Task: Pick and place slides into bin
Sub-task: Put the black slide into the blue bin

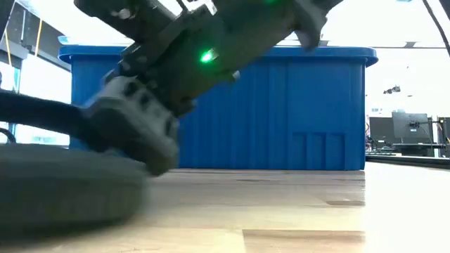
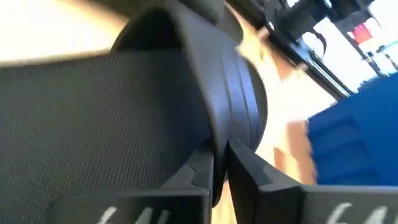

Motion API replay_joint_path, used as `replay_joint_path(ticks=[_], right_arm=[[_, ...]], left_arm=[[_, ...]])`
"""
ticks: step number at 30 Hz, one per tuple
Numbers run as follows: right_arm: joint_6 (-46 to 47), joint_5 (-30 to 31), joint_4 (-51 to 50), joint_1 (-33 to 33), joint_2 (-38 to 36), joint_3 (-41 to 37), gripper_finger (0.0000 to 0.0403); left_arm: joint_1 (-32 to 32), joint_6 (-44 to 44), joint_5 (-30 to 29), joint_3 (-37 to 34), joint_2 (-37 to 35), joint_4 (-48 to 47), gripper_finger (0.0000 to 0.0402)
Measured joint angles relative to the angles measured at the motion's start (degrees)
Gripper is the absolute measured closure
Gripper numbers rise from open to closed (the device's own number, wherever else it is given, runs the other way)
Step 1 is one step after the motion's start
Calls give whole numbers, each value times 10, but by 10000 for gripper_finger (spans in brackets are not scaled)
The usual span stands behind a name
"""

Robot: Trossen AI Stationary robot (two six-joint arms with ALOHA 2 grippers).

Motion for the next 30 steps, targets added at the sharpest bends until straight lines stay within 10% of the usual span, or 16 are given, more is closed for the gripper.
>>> replay_joint_path(ticks=[14,23,30], right_arm=[[134,166,-247,105,-213,-1,401],[26,569,-378,166,-301,0,402],[50,542,-456,73,-407,0,402]], left_arm=[[0,2,13,0,-11,0,259],[0,1,-14,0,-17,7,259],[0,27,-43,0,-17,65,259]])
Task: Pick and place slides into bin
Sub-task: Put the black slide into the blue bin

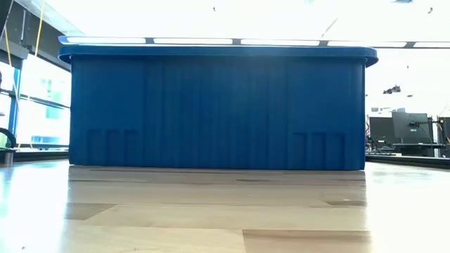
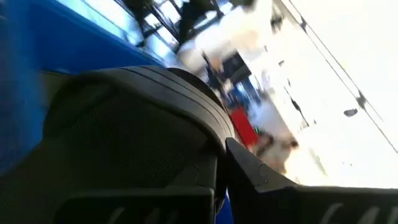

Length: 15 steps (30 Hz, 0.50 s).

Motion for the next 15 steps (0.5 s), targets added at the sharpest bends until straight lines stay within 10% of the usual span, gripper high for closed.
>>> replay_joint_path(ticks=[8,15], right_arm=[[98,-293,-122,-238,-78,0,402],[-13,-490,-132,-389,-27,0,403]], left_arm=[[0,39,0,0,0,59,259],[0,76,3,0,0,70,259]])
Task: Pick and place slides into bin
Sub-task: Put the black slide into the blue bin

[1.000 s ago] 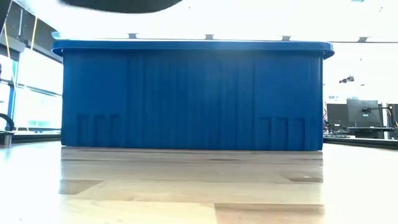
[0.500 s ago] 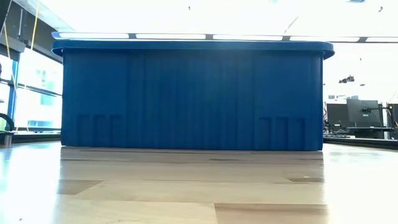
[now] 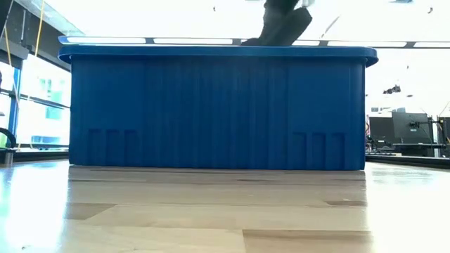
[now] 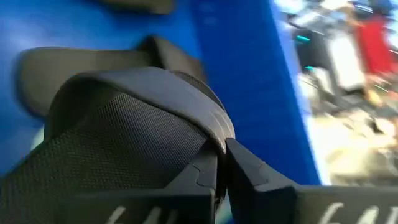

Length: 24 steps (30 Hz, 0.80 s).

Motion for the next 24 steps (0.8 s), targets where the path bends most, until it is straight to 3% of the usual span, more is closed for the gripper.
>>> replay_joint_path(ticks=[3,6,14,20,24], right_arm=[[-55,-97,30,-31,35,0,403],[-85,-138,53,-48,72,0,403],[-69,-130,69,-59,125,2,385],[-61,-132,49,-60,128,1,333],[-4,-151,2,-61,129,0,287]], left_arm=[[0,9,1,0,0,0,259],[0,21,1,0,0,-2,259],[0,36,2,0,0,-17,259],[0,34,2,0,0,-19,259],[0,23,3,0,0,-33,259]])
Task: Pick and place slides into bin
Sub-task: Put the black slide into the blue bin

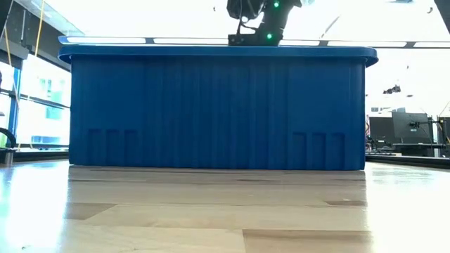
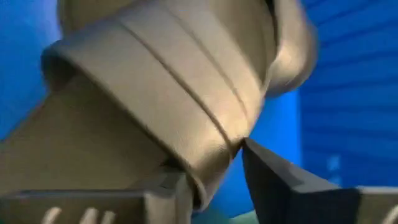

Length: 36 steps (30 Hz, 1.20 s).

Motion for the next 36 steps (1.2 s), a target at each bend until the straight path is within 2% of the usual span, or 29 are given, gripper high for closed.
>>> replay_joint_path(ticks=[5,9,11,14,17,19,26,28,36], right_arm=[[80,-17,-98,1,1,-1,238],[140,-12,-171,13,-1,-1,218],[173,7,-209,24,-5,-1,216],[214,52,-249,50,-19,-1,217],[248,102,-263,83,-37,-1,226],[277,131,-262,110,-53,-1,235],[435,160,-228,222,-106,-1,269],[455,167,-208,258,-109,-1,273],[484,174,-127,382,-107,0,272]], left_arm=[[0,-42,22,0,0,-47,259],[0,-88,54,0,0,-96,259],[0,-108,88,-1,0,-103,259],[-4,-112,175,-5,1,-103,259],[-16,-123,256,-6,1,-102,259],[-32,-143,288,-12,1,-102,259],[-150,-226,299,-54,1,-102,259],[-192,-265,299,-76,1,-102,259],[-354,-536,254,-203,1,-89,259]])
